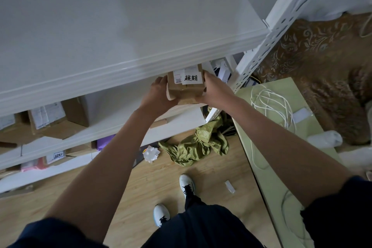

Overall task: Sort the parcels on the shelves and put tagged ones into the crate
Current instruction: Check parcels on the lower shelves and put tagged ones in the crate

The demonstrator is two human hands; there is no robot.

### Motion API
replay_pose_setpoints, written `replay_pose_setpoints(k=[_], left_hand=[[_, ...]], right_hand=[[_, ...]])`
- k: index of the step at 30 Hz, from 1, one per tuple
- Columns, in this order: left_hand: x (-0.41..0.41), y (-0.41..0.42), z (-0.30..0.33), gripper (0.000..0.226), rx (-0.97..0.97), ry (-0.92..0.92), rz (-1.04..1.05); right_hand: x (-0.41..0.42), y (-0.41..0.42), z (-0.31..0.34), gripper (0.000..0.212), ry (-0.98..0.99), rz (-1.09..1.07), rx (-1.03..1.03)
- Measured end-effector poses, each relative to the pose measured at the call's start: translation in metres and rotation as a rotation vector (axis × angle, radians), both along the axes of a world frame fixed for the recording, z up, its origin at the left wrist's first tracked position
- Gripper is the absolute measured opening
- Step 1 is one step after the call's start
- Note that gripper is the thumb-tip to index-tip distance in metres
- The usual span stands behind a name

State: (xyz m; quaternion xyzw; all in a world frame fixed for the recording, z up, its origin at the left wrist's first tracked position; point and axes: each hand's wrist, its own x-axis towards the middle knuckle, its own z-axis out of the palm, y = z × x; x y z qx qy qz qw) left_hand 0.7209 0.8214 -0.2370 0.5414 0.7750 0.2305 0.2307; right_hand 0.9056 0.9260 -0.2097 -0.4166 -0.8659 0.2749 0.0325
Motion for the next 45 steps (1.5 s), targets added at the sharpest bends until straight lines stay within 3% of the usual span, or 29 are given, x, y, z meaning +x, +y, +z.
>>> replay_pose_setpoints(k=[8, 19, 25, 37, 45], left_hand=[[0.009, -0.037, -0.005, 0.076, 0.047, 0.126, 0.044], [0.021, -0.178, -0.015, 0.077, 0.193, 0.039, 0.080], [0.006, -0.242, -0.022, 0.082, 0.159, 0.078, 0.069], [-0.001, -0.284, 0.003, 0.069, 0.249, 0.095, 0.141], [-0.014, -0.345, 0.007, 0.074, 0.152, 0.118, 0.347]], right_hand=[[-0.001, -0.033, -0.009, 0.080, -0.006, 0.004, 0.036], [0.006, -0.171, -0.015, 0.094, 0.029, 0.011, 0.100], [-0.002, -0.232, -0.019, 0.096, 0.094, 0.041, 0.078], [-0.025, -0.261, -0.003, 0.094, 0.049, 0.095, 0.147], [-0.062, -0.293, 0.008, 0.087, 0.060, 0.309, 0.117]])
